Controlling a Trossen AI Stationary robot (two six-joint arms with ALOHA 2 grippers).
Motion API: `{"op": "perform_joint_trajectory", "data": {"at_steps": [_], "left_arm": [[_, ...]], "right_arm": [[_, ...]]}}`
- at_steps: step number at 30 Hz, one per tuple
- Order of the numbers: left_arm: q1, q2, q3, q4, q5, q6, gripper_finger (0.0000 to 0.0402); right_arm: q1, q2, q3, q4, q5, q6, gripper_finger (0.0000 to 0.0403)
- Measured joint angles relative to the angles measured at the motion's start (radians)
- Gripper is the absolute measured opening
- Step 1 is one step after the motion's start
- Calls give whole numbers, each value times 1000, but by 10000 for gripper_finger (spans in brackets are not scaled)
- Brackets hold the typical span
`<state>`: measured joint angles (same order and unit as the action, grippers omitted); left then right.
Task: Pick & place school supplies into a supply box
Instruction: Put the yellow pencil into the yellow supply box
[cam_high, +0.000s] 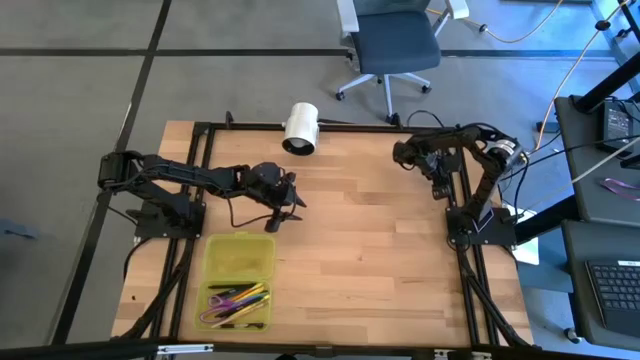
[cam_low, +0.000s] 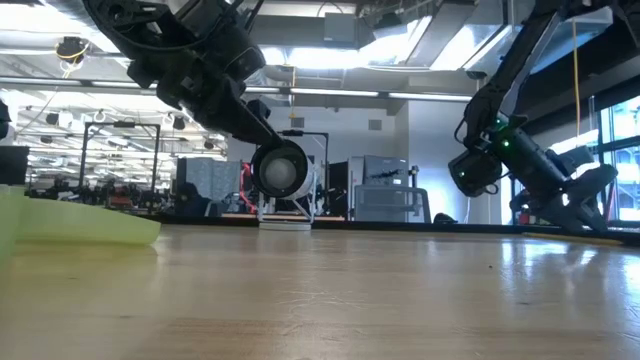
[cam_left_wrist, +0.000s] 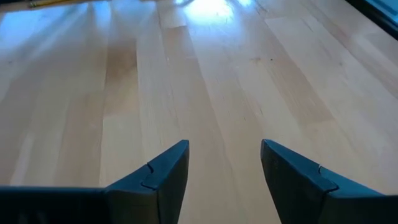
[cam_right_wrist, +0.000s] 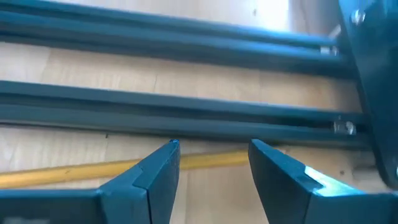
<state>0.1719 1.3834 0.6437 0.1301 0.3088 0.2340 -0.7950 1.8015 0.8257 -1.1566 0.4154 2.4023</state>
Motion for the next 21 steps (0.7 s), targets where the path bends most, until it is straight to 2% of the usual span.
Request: {"op": "perform_joint_trajectory", "data": {"at_steps": [14,21], "left_arm": [[0,0,0,-22,6,-3,193],[-1,0,0,-22,7,-4,189]], "right_arm": [[34,107,63,-106,57,81,195],[33,111,88,-104,-24,111,195]]}}
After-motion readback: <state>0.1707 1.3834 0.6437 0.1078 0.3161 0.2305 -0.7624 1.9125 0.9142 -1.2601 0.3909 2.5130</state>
